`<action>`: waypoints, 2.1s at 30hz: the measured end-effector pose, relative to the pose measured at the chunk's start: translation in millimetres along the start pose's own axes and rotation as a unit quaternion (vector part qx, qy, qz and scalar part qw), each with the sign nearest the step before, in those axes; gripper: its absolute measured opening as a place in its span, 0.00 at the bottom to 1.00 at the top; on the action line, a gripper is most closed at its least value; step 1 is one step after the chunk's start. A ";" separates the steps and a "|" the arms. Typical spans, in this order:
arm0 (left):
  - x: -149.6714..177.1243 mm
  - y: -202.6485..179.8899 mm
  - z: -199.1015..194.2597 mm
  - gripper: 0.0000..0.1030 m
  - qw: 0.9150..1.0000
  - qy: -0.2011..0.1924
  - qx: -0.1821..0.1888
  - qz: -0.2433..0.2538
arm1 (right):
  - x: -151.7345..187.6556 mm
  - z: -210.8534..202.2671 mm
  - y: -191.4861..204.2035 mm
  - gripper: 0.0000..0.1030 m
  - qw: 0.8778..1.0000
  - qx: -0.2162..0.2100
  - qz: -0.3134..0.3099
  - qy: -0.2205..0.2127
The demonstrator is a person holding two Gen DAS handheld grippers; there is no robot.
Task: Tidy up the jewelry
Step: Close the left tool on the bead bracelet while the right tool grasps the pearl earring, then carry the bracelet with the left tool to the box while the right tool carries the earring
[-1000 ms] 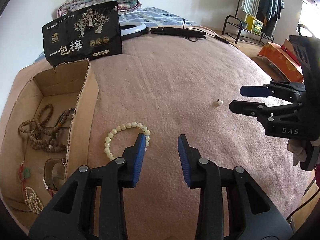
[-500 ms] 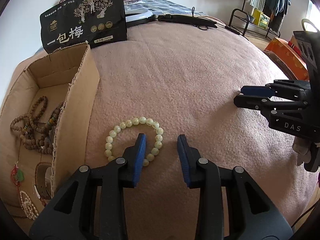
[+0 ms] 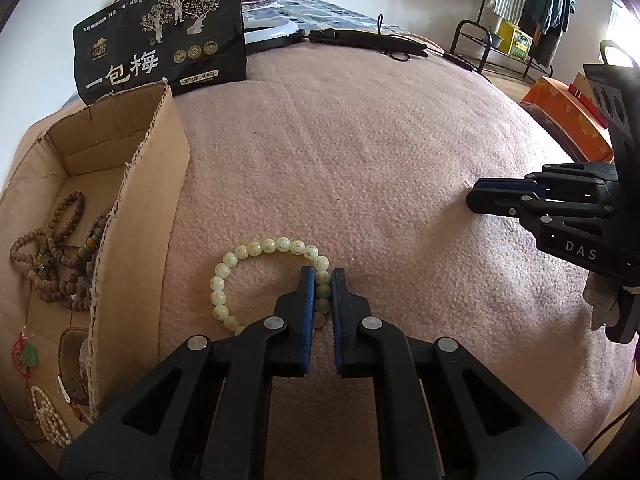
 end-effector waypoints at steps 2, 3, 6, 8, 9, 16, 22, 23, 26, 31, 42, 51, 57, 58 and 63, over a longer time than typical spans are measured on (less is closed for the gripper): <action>1.2 -1.0 -2.9 0.05 1.000 -0.001 0.008 -0.005 | 1.3 -1.0 -0.1 0.06 1.000 -0.003 0.003 -0.002; 1.7 -1.9 -4.7 0.05 1.000 -0.001 0.011 -0.007 | 2.0 -1.9 -0.5 0.06 1.000 -0.004 0.005 -0.003; 3.2 -7.1 -11.6 0.05 1.000 -0.003 0.023 -0.008 | 3.8 -6.2 -1.0 0.06 1.000 -0.003 0.007 -0.005; 4.2 -11.6 -17.4 0.05 1.000 -0.007 0.029 -0.007 | 4.3 -9.8 -0.5 0.06 1.000 0.000 0.007 -0.006; 3.9 -13.4 -20.1 0.05 0.999 -0.009 0.032 -0.007 | 4.7 -12.2 0.0 0.06 1.000 0.001 0.007 -0.006; 3.1 -23.6 -42.1 0.05 0.998 -0.018 0.059 -0.010 | 5.2 -32.8 1.0 0.06 1.000 0.010 0.008 -0.015; 2.2 -25.9 -66.4 0.05 0.996 -0.031 0.077 -0.016 | 4.8 -51.7 2.8 0.06 1.000 0.015 0.011 -0.025; 2.1 -25.6 -70.7 0.05 0.996 -0.033 0.080 -0.017 | 4.4 -54.9 3.4 0.06 0.999 0.016 0.011 -0.027; 0.4 -23.6 -83.7 0.05 0.995 -0.042 0.087 -0.021 | 2.1 -64.2 6.0 0.06 0.999 0.018 0.010 -0.032; -2.3 -16.3 -103.3 0.05 0.994 -0.055 0.091 -0.028 | -4.9 -77.4 11.5 0.06 0.999 0.023 0.004 -0.040; -8.8 26.9 -155.4 0.05 0.991 -0.098 0.081 -0.048 | -34.9 -101.9 36.9 0.06 0.997 0.018 -0.015 -0.069; -9.4 86.4 -180.4 0.05 0.989 -0.121 0.051 -0.069 | -67.4 -101.1 74.5 0.06 0.995 -0.011 -0.028 -0.093; -5.9 124.7 -187.6 0.05 0.987 -0.127 0.035 -0.091 | -96.0 -94.3 107.9 0.06 0.993 -0.033 -0.046 -0.105; -5.5 129.5 -187.8 0.05 0.987 -0.128 0.034 -0.094 | -101.3 -92.8 113.1 0.06 0.992 -0.036 -0.049 -0.107; -2.1 144.8 -187.8 0.05 0.986 -0.130 0.029 -0.102 | -129.4 -81.3 135.7 0.06 0.990 -0.047 -0.063 -0.113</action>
Point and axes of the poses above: each gripper's, at about its wrist camera, not at the fingertips, and z roughly the way its jaws point, y to its left, x to its underside, the point moved 8 cm from there along z, roughly the way its jaws point, and after that the axes turned 14 degrees about -z, right-handed, at the moved point
